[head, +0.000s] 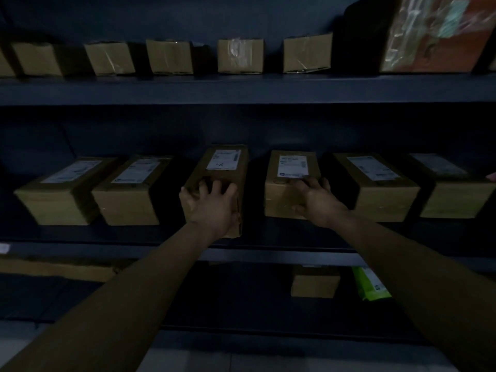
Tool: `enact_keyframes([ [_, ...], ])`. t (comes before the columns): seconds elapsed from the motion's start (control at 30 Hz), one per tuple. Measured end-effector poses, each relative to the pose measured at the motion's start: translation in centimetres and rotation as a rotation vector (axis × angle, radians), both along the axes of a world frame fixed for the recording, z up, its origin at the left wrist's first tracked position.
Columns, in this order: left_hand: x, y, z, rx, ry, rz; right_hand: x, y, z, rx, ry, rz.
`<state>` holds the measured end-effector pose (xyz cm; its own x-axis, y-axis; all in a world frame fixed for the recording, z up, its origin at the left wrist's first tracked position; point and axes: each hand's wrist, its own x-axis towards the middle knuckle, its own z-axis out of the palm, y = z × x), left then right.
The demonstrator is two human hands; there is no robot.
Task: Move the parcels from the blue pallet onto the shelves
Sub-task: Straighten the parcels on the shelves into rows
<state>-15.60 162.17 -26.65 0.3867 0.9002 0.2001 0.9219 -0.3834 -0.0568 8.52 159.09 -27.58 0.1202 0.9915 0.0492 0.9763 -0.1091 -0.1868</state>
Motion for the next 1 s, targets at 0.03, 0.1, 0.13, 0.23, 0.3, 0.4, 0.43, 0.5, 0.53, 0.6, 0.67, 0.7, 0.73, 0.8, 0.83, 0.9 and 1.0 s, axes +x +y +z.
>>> enact_keyframes([
  [0.03,0.0,0.0,-0.1,-0.001,-0.004,-0.003,-0.1,-0.2,0.0,-0.002,-0.001,-0.006],
  [0.1,0.1,0.0,-0.1,-0.012,-0.01,-0.009,-0.3,-0.7,0.2,-0.016,-0.05,-0.019],
  [0.13,0.1,0.0,0.0,-0.021,-0.015,-0.014,-0.6,-1.0,0.3,-0.017,-0.104,-0.026],
  [0.23,-1.0,0.1,0.3,0.002,-0.074,-0.069,-3.0,-1.5,1.0,0.028,-0.215,-0.018],
  [0.3,-2.7,0.4,0.3,0.083,-0.127,-0.108,-5.8,-1.5,1.8,0.105,-0.183,0.055],
  [0.4,-6.4,1.0,0.3,0.214,-0.196,-0.096,-10.9,-1.0,3.2,0.276,-0.118,0.203],
  [0.43,-7.7,1.3,0.4,0.251,-0.214,-0.077,-12.6,-0.8,3.6,0.322,-0.103,0.237],
  [0.5,-10.3,2.0,0.6,0.29,-0.206,-0.013,-15.6,-0.2,4.0,0.316,-0.09,0.27],
  [0.53,-11.7,2.3,0.7,0.279,-0.183,0.037,-16.7,0.2,4.0,0.263,-0.098,0.268],
  [0.6,-14.3,3.1,0.7,0.199,-0.138,0.149,-18.2,0.8,3.6,0.122,-0.125,0.233],
  [0.67,-16.4,3.8,0.5,0.081,-0.132,0.216,-18.9,1.5,3.0,0.01,-0.118,0.185],
  [0.7,-17.2,4.1,0.2,0.018,-0.137,0.222,-19.0,1.7,2.8,-0.024,-0.111,0.163],
  [0.73,-17.9,4.4,0.0,-0.04,-0.143,0.214,-19.2,2.0,2.5,-0.045,-0.107,0.143],
  [0.8,-18.8,5.0,-0.3,-0.143,-0.157,0.188,-19.7,2.4,2.1,-0.057,-0.101,0.121],
  [0.83,-19.2,5.3,-0.4,-0.186,-0.163,0.175,-19.9,2.5,1.9,-0.053,-0.098,0.119],
  [0.9,-19.8,5.8,-0.6,-0.224,-0.168,0.152,-20.6,2.8,1.7,-0.039,-0.098,0.121],
  [1.0,-20.5,6.4,-0.7,-0.208,-0.187,0.121,-21.4,3.1,1.5,-0.022,-0.109,0.116],
])
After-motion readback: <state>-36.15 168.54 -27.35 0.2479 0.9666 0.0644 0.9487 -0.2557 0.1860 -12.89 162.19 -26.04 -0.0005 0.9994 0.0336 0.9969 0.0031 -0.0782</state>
